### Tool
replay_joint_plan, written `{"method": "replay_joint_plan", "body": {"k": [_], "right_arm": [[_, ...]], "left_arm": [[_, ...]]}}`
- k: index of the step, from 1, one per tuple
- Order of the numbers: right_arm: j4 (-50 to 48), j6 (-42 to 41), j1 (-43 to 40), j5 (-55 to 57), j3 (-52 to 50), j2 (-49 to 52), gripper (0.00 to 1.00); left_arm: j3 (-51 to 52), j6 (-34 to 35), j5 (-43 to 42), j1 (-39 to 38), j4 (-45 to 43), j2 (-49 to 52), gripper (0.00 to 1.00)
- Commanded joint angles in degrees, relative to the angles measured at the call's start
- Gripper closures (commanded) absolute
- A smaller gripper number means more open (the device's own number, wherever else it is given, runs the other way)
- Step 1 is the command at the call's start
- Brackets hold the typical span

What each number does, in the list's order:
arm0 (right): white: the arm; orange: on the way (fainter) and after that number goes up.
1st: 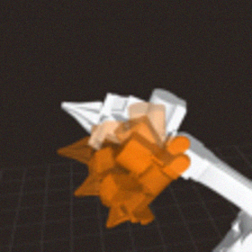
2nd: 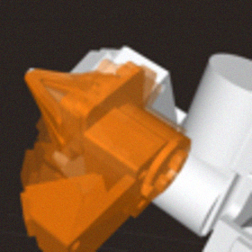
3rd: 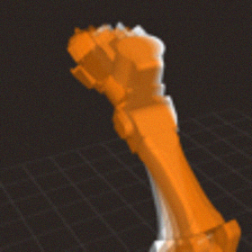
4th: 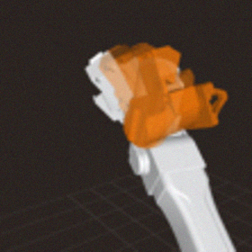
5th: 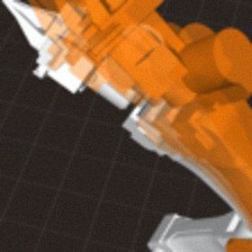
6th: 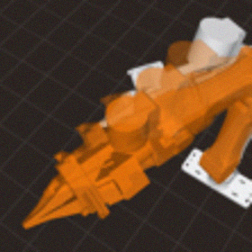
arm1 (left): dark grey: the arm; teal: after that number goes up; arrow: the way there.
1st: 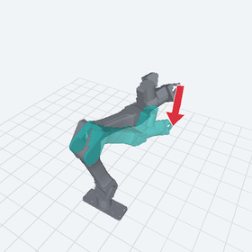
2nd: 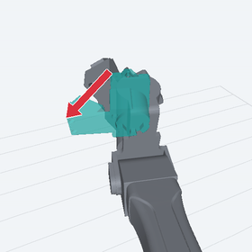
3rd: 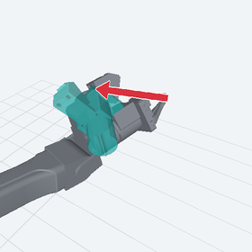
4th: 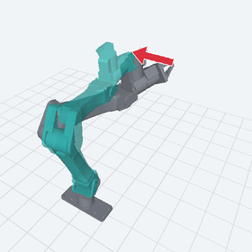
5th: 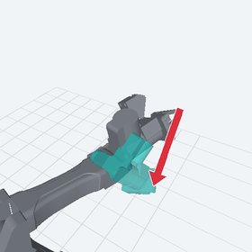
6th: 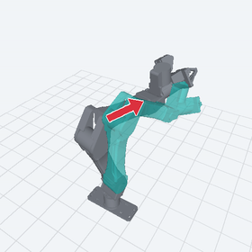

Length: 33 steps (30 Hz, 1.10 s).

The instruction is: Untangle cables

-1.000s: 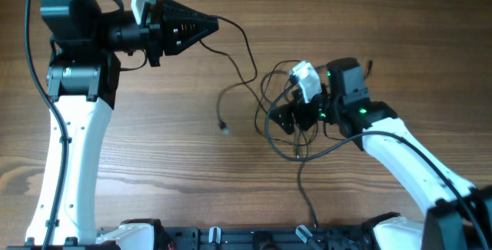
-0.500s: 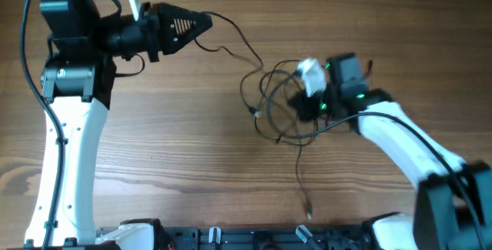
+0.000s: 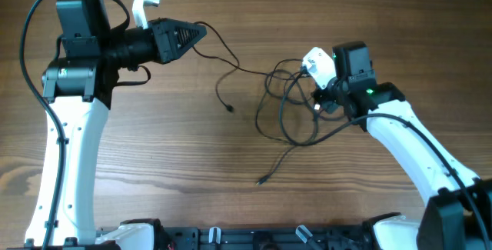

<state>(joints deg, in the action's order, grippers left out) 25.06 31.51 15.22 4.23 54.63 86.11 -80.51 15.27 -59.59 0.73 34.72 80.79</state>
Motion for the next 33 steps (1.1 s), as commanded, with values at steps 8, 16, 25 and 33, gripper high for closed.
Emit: {"method": "replay_joint_plan", "body": {"k": [8,16,25,33], "right_arm": [[-17.22,-17.77,1.68,6.49,0.13,0.79,0.96],[-22.77,-18.88,2.93,-58.6,0.11,-0.98,0.95],[-31.71,-16.5,2.93,-58.16,0.11,2.89,0.0],[-38.95,-16.94,6.51,-64.74,0.11,6.75,0.01]], "left_arm": [[-0.07,-1.33,4.55,-2.43,1.62,0.0,0.96],[-0.07,3.41,18.51,-6.73,6.25,0.0,0.96],[-0.09,6.27,-0.22,-7.98,2.25,-0.02,0.96],[-0.09,8.46,-4.0,-7.98,2.01,-0.02,0.96]]}}
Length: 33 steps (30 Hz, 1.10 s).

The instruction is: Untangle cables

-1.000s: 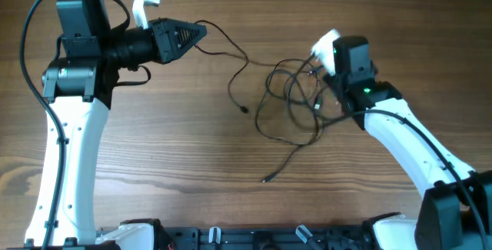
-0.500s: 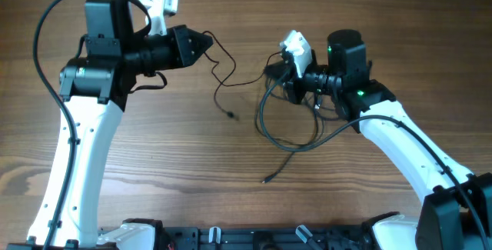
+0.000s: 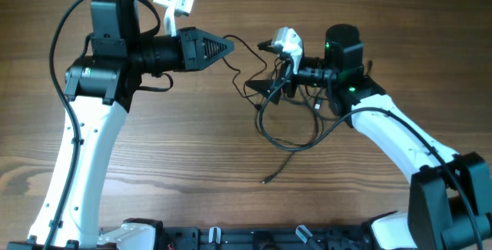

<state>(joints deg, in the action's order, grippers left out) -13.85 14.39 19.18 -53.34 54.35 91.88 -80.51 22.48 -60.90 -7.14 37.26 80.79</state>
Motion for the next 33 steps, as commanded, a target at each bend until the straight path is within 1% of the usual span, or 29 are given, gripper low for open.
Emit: {"method": "replay_joint_plan", "body": {"k": [1,3,5,6,8,9,10,11,13,14,16,18,19,20,21,22,25,27,28,30,31,33], "right_arm": [[-0.04,0.2,3.85,-9.07,0.39,1.05,0.01],[-0.13,1.25,6.12,-9.07,0.39,1.2,0.03],[-0.09,2.1,8.07,-9.09,0.39,1.77,0.08],[0.2,2.08,8.74,-9.09,0.39,2.1,0.14],[0.15,2.08,10.25,-7.02,0.39,2.97,0.39],[0.46,1.9,10.95,-2.25,0.39,3.17,0.63],[0.85,1.81,11.21,1.75,0.39,3.19,0.84],[0.87,-0.04,11.19,6.01,0.39,3.19,0.96],[1.27,-6.64,11.02,14.45,0.39,3.1,0.96],[1.86,-9.09,10.54,16.81,0.39,2.75,0.96],[3.67,-13.62,8.24,17.99,0.39,0.52,0.96],[5.66,-14.47,6.05,18.03,0.39,-2.36,0.96],[7.96,-14.45,4.07,18.95,0.39,-5.38,0.96],[10.21,-14.45,2.23,20.94,0.42,-8.0,0.96],[11.85,-14.43,0.76,22.95,0.42,-10.05,0.96],[14.27,-14.4,-1.81,26.64,0.42,-13.29,0.96],[19.08,-14.4,-10.6,36.3,0.42,-21.35,0.96],[20.55,-14.36,-16.98,40.76,0.42,-24.85,0.96],[20.72,-14.23,-22.14,43.76,0.42,-26.62,0.96],[19.82,-10.95,-30.21,47.3,0.42,-27.82,0.96],[18.84,-9.16,-36.41,50.29,0.42,-27.54,0.96],[17.62,-8.57,-44.17,54.8,0.42,-25.92,0.96]], "left_arm": [[-0.09,3.17,-2.69,-0.11,-1.2,-0.02,0.96],[-0.09,8.0,-2.71,-0.11,-2.4,-0.02,0.96],[-0.09,11.37,-2.71,-0.09,-2.78,-0.02,0.96],[-0.09,12.7,-2.69,-0.09,-2.78,-0.02,0.96],[-0.09,16.55,-2.25,0.07,-2.86,-0.02,0.96],[-0.09,19.37,-1.86,0.44,-2.99,-0.02,0.96],[-0.09,22.75,-1.4,0.9,-2.97,-0.02,0.96],[-0.09,25.05,-1.11,1.36,-2.99,-0.02,0.96],[-0.09,29.07,0.2,2.75,-2.97,-0.02,0.96],[-0.09,29.59,1.25,3.61,-2.97,-0.02,0.96],[-0.09,29.68,5.27,6.51,-2.58,-0.02,0.96],[-0.09,29.66,7.85,7.85,-1.57,-0.02,0.96],[-0.09,29.59,9.94,8.35,-1.01,-0.02,0.66],[-0.09,29.46,11.72,8.37,-0.22,-0.02,0.41],[-0.09,28.87,13.09,8.37,0.33,-0.02,0.11],[-0.09,28.35,15.37,8.37,1.31,-0.02,0.0],[-0.09,23.85,22.34,8.37,5.03,-0.02,0.0],[-0.09,22.88,26.84,8.37,7.74,0.0,0.0],[-0.09,22.91,29.73,8.37,9.51,0.0,0.0],[-0.07,22.91,31.52,8.37,11.06,0.0,0.0],[-0.09,22.91,31.95,8.37,12.15,0.0,0.0],[-0.07,22.91,32.11,8.37,13.4,0.0,0.0]]}}
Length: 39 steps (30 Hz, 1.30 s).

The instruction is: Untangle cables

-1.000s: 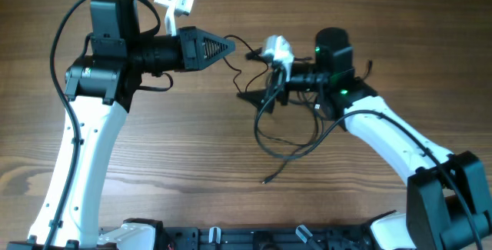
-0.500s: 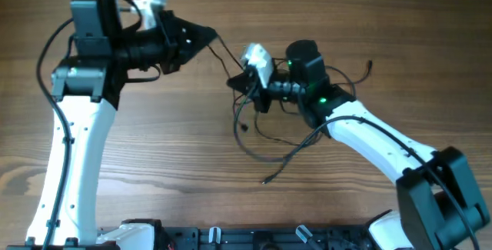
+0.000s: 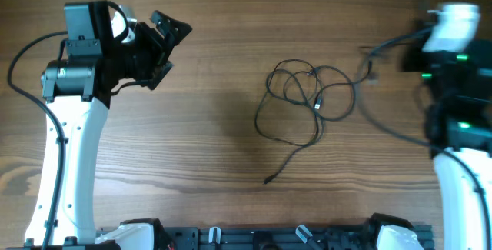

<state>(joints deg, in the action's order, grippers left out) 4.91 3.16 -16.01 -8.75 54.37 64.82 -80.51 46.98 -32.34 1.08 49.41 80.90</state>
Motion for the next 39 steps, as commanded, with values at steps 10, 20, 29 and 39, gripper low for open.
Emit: {"method": "replay_joint_plan", "body": {"k": [10,20,29,39], "right_arm": [[-10.99,2.69,-31.12,4.87,0.39,31.43,0.96],[7.54,-12.76,-32.17,7.5,11.34,35.87,0.0],[30.05,-45.13,-35.8,25.42,12.72,28.46,0.0],[20.26,-21.81,-44.3,23.06,11.72,41.64,0.3]], "left_arm": [[-0.07,-1.6,3.54,0.15,2.78,-0.11,0.0],[-0.07,-1.6,3.54,0.15,4.31,-0.11,0.0],[-0.07,-1.6,3.54,0.15,4.26,-0.11,0.0],[-0.07,-1.6,3.54,0.15,4.26,-0.11,0.0]]}}
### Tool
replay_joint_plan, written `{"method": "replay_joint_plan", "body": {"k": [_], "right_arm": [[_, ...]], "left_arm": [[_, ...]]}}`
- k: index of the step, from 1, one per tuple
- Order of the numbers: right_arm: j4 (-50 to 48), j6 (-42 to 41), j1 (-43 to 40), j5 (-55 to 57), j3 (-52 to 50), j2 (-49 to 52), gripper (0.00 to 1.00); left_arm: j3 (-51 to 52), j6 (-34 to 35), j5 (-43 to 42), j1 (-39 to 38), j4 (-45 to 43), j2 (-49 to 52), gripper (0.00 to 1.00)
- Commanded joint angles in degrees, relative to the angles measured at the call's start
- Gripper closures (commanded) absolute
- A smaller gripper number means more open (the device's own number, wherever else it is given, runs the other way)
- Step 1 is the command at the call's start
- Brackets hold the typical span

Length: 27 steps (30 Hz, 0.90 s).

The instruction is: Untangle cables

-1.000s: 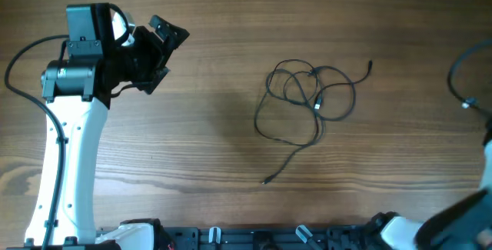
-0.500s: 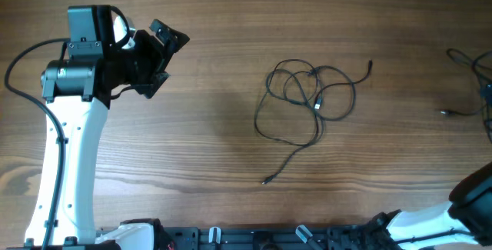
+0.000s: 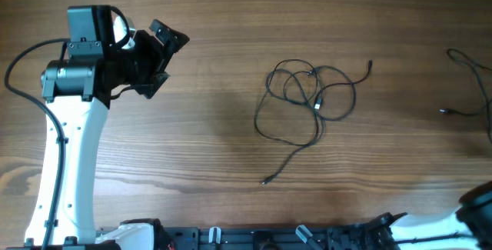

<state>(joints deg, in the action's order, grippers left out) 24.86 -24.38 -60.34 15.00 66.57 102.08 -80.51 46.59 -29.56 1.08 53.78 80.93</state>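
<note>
In the overhead view, a loose tangle of black cable [image 3: 307, 96] lies in loops at the table's middle. One of its ends points up right [image 3: 370, 65] and a tail runs down to a plug [image 3: 265, 181]. A second thin black cable [image 3: 475, 77] lies apart at the far right edge, its plug [image 3: 444, 111] pointing left. My left gripper [image 3: 166, 59] hovers at the upper left, well away from both cables, open and empty. Only the right arm's base [image 3: 477, 204] shows at the bottom right corner; its gripper is out of view.
The wooden table [image 3: 200, 150] carries nothing besides the two cables. The left arm's white link [image 3: 65, 150] runs down the left side. A black rail [image 3: 254, 238] lines the front edge.
The right arm, which was raised at the upper right with a cable hanging from it, has left the view. That cable now lies loose on the table at the right edge. The left arm barely moved.
First my left gripper held a thin cable at the upper left while the right sat in the tangle. Then both met near the middle. After that the left was back at the left and open, the right far right with the thin cable, which now lies apart.
</note>
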Motion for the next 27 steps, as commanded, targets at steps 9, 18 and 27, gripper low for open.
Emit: {"method": "replay_joint_plan", "body": {"k": [9,18,27], "right_arm": [[-9.46,10.51,-0.02,-5.05,-0.11,5.64,0.96],[-16.55,24.44,0.04,7.28,-0.09,-17.88,0.96],[-18.08,54.23,4.5,-17.79,-0.11,-16.33,0.96]], "left_arm": [[-0.07,-1.2,0.76,0.15,-0.11,-0.13,0.0],[-0.07,-1.2,0.76,0.15,-0.11,-0.13,0.0],[-0.07,-1.18,0.76,0.15,-0.11,-0.13,0.0]]}}
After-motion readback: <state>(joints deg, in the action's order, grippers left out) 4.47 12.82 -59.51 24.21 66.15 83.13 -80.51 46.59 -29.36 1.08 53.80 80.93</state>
